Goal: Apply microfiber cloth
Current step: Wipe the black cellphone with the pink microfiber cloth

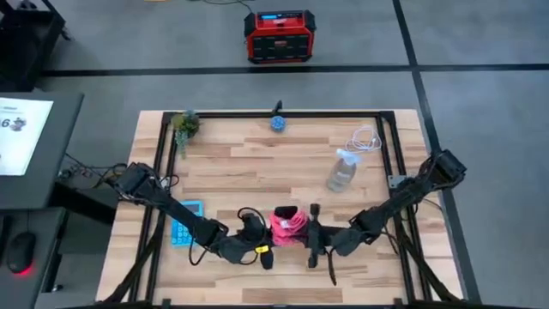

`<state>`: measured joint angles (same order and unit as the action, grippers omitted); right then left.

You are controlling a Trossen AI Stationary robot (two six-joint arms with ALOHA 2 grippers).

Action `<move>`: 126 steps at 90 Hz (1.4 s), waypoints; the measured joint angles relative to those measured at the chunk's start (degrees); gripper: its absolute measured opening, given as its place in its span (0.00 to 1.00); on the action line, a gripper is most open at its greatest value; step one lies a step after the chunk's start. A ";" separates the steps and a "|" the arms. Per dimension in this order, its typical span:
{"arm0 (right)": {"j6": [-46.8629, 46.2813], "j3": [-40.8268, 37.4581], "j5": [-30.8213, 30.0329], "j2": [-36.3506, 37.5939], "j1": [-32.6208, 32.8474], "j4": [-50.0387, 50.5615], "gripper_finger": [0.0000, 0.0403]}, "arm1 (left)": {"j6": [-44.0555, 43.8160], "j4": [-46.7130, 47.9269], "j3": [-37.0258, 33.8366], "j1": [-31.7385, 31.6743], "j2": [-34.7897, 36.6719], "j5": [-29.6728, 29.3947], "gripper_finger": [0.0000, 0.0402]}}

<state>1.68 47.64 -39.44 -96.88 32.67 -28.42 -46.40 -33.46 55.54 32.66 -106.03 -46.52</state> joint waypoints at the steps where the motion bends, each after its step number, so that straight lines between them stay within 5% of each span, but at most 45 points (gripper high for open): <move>1: 0.00 0.00 0.08 -0.10 -0.01 0.25 0.02 | 0.01 0.12 -0.01 -0.01 -0.04 0.01 0.03; 38: -1.49 -0.15 -26.11 4.93 4.73 7.70 0.02 | -0.17 -0.94 0.27 -0.02 0.15 -1.91 0.03; 53: -1.39 -0.20 -23.37 7.94 7.24 11.52 0.02 | 0.81 -1.49 0.28 0.09 0.15 -5.65 0.03; 76: 3.87 -0.15 -0.79 3.80 8.01 6.54 0.02 | 2.24 -2.35 0.25 -1.15 0.13 -10.93 0.03; 94: 8.64 0.32 -0.93 -2.17 3.78 -8.06 0.02 | 7.54 -8.06 0.21 -1.97 0.12 -6.76 0.03; 126: 7.19 2.80 -13.66 -1.09 2.06 2.08 0.02 | 9.70 -9.54 0.11 -1.22 0.02 -4.97 0.03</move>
<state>8.87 50.43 -53.10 -97.96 34.74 -26.34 -36.70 -43.00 55.66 31.44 -106.02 -51.49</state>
